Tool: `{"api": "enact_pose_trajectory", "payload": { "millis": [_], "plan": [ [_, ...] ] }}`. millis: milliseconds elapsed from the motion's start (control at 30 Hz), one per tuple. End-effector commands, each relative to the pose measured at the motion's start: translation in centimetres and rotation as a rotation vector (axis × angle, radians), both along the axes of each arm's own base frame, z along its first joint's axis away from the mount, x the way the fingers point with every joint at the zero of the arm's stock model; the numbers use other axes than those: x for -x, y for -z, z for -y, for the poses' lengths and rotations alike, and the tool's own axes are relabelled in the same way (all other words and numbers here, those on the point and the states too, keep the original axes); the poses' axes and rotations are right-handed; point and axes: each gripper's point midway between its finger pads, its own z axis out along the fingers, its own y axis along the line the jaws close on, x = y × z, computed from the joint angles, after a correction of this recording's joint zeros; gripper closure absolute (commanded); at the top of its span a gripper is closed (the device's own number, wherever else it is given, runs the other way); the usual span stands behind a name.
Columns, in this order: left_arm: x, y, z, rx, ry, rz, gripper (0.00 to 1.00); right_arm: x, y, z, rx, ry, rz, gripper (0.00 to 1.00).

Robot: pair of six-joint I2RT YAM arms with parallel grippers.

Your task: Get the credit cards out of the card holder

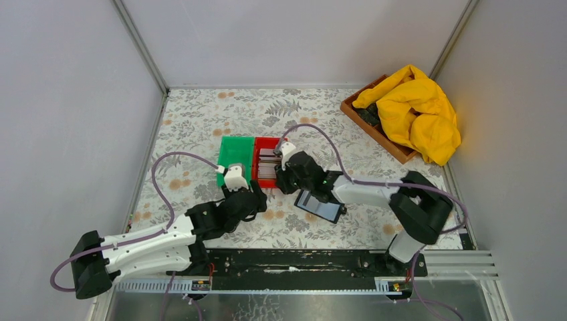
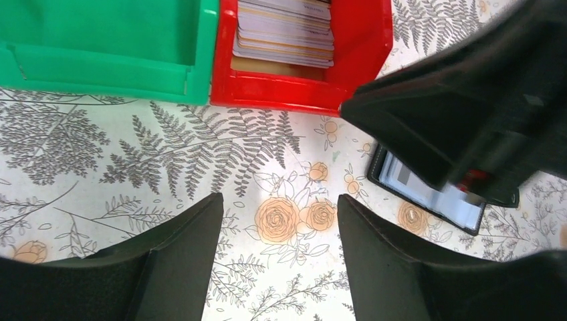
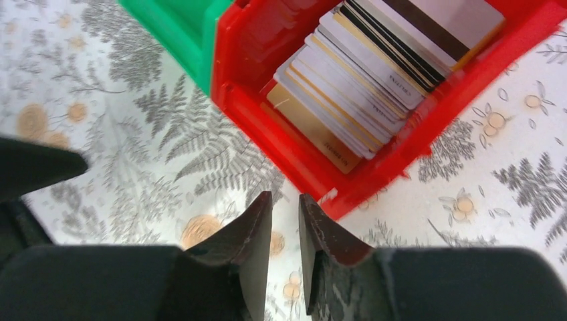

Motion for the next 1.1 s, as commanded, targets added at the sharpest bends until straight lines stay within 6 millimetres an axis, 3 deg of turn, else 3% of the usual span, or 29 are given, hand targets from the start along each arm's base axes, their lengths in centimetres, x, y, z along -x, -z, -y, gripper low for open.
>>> {"api": "enact_pose_trajectory", "payload": {
  "millis": [0, 67, 167, 233, 300, 333, 433, 533, 667, 833, 1067],
  "plan": [
    [0.2, 0.2, 1.9, 0.048, 0.076, 0.009, 0.28, 2.3, -5.7, 1.0, -0.135, -0.033, 0.069, 0.7],
    [0.4, 0.7, 2.6, 0.068, 0.101, 0.001, 0.28, 3.6, -6.3, 3.0, -0.174, -0.009, 0.078, 0.68],
    [0.9, 2.0, 3.5, 0.08, 0.125, -0.009, 0.28, 5.5, -4.2, 7.2, -0.15, 0.058, 0.068, 0.62],
    [1.5, 2.5, 4.4, 0.094, 0.147, -0.008, 0.28, 6.3, -3.0, 9.9, -0.142, 0.125, 0.065, 0.5],
    [2.0, 2.8, 5.5, 0.097, 0.173, -0.005, 0.28, 6.5, -2.3, 12.3, -0.13, 0.211, 0.075, 0.47],
    [2.1, 2.9, 6.0, 0.094, 0.183, -0.003, 0.28, 6.4, -2.1, 13.5, -0.121, 0.257, 0.085, 0.48],
    [2.4, 3.1, 7.6, 0.075, 0.213, -0.004, 0.28, 6.1, -2.0, 16.0, -0.099, 0.362, 0.094, 0.69],
    [2.7, 3.5, 8.8, 0.059, 0.23, -0.015, 0.28, 6.6, -1.6, 16.6, -0.078, 0.375, 0.054, 0.87],
    [2.7, 3.4, 9.7, 0.081, 0.239, -0.021, 0.28, 8.5, -0.6, 15.8, -0.109, 0.299, -0.022, 0.98],
    [2.4, 2.9, 10.1, 0.089, 0.238, -0.003, 0.28, 13.0, -0.2, 13.2, -0.32, 0.183, -0.214, 1.0],
    [2.3, 3.0, 10.6, 0.078, 0.243, -0.003, 0.28, 14.0, 4.7, 15.8, -0.215, 0.299, -0.285, 1.0]
  ]
}}
